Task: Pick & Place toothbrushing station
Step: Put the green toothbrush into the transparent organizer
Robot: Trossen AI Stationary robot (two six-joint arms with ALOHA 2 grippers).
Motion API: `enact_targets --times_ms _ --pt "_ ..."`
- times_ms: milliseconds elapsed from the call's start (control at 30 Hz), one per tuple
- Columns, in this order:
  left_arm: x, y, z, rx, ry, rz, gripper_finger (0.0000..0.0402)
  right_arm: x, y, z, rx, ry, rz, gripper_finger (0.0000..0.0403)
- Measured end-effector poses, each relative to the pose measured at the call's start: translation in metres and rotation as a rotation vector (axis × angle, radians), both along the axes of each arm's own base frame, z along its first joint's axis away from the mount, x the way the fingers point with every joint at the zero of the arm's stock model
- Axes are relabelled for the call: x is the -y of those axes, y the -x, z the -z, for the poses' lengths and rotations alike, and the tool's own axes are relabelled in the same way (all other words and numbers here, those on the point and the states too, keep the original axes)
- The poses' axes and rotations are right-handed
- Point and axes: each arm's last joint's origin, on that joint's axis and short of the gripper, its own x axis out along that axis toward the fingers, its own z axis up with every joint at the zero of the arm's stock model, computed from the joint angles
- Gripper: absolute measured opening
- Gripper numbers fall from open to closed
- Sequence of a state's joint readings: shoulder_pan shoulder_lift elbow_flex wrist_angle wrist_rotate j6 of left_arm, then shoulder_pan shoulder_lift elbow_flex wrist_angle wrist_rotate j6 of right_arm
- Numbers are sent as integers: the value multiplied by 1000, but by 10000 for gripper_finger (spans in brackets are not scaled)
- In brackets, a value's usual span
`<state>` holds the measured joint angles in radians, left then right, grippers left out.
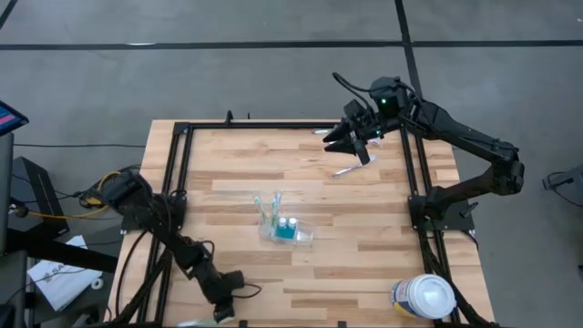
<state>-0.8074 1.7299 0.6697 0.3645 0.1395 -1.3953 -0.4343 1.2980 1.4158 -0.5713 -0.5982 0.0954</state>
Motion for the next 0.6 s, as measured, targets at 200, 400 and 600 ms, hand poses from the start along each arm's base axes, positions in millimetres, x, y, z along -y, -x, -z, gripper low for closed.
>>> enact_targets --times_ms 200,400,600 --pt "-16 -8 -16 61 -46 -59 1 2 -3 -7 80 38 1 154" --pt "-32 -9 -34 121 -118 -106 0 9 -1 -11 118 48 30 154" --pt "-58 -19 -64 293 -194 -246 0 15 1 -12 119 41 57 154"
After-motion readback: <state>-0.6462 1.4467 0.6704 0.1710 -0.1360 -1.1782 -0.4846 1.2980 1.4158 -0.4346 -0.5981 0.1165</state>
